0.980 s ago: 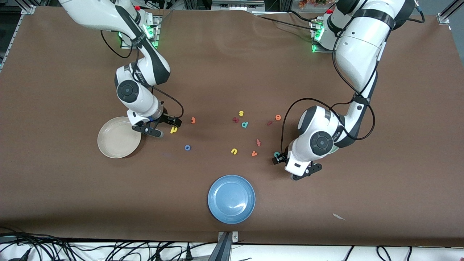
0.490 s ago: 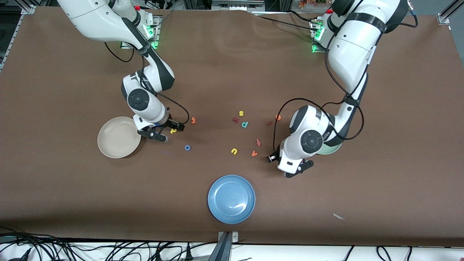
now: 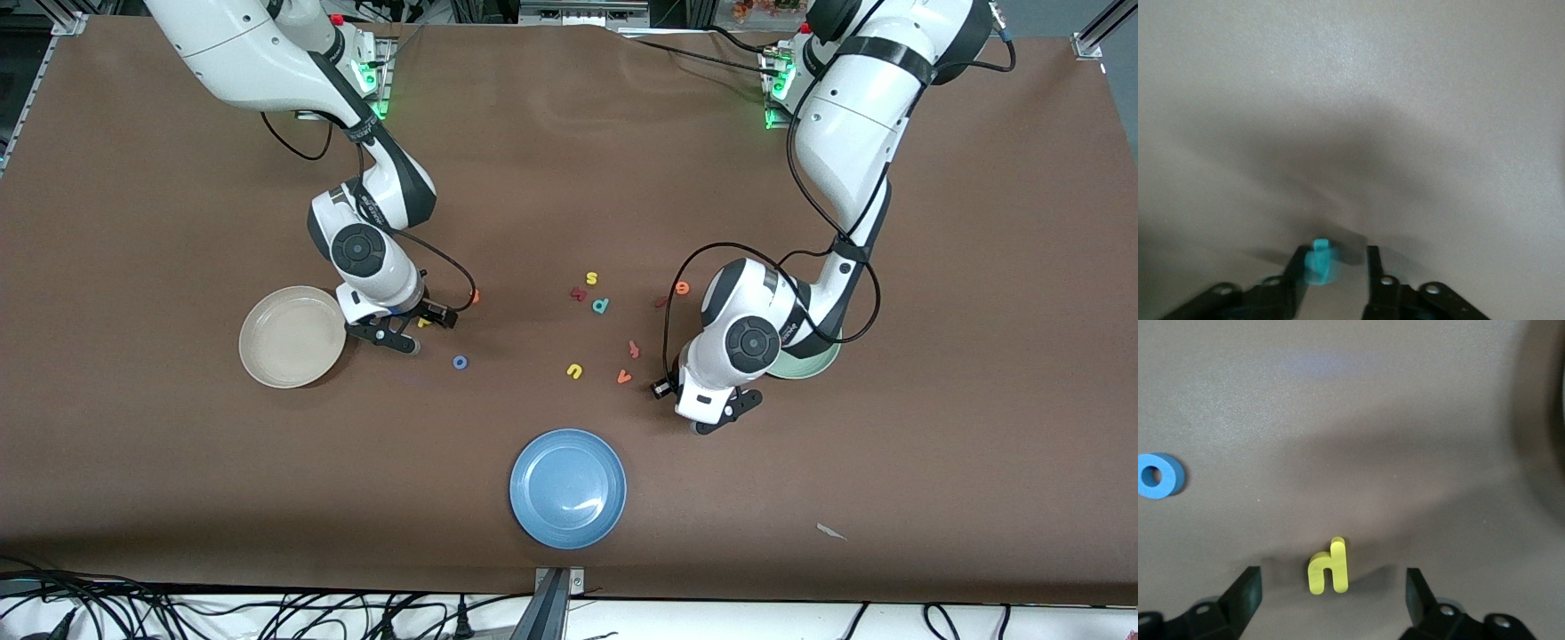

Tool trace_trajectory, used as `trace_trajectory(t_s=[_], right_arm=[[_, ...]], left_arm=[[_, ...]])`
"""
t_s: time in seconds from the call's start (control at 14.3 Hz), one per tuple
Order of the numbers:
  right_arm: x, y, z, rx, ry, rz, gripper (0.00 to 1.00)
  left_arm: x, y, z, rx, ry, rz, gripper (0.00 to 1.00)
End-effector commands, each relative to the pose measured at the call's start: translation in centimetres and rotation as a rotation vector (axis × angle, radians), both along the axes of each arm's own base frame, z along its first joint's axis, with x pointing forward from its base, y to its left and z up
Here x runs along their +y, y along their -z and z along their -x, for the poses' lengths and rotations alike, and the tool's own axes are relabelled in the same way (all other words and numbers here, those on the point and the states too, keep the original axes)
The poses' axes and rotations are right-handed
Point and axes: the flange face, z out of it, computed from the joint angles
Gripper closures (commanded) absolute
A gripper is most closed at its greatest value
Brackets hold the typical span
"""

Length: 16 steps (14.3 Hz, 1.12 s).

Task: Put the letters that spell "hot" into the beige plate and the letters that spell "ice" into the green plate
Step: 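Grasp teal c with the left gripper while the right gripper grasps yellow n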

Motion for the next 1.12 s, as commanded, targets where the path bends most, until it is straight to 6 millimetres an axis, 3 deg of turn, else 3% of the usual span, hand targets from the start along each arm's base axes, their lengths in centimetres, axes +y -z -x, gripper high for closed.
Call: trace_trajectory(t_s=[0.0, 0.21, 0.35, 0.49, 0.7, 1.05], right_arm=[[0.0, 0.0, -0.5, -0.009, 0.001, 0.013, 0.17], [-0.1, 0.1, -0.5, -0.019, 0.002, 0.005, 0.25], [0.0, 0.6, -0.5, -0.020, 0.003, 0.000, 0.28], [0.0, 0.8, -0.5, -0.025, 0.003, -0.005, 0.33], [0.0, 1.4, -0.4, -0.026, 0.003, -0.011, 0.39], [0.0, 1.4, -0.3, -0.023, 0.006, -0.009, 0.61]], left_arm=[[0.3, -0.1, -0.1, -0.009, -0.004, -0.015, 0.57], [0.4, 0.0, -0.1, -0.010, -0.002, -0.021, 0.57], [0.6, 0.4, 0.1, -0.017, 0.023, -0.048, 0.64], [1.3, 0.4, -0.4, -0.027, 0.019, -0.055, 0.64], [0.5, 0.1, -0.4, -0.029, -0.022, -0.053, 0.61], [1.0, 0.6, -0.5, -0.031, -0.020, -0.055, 0.64]])
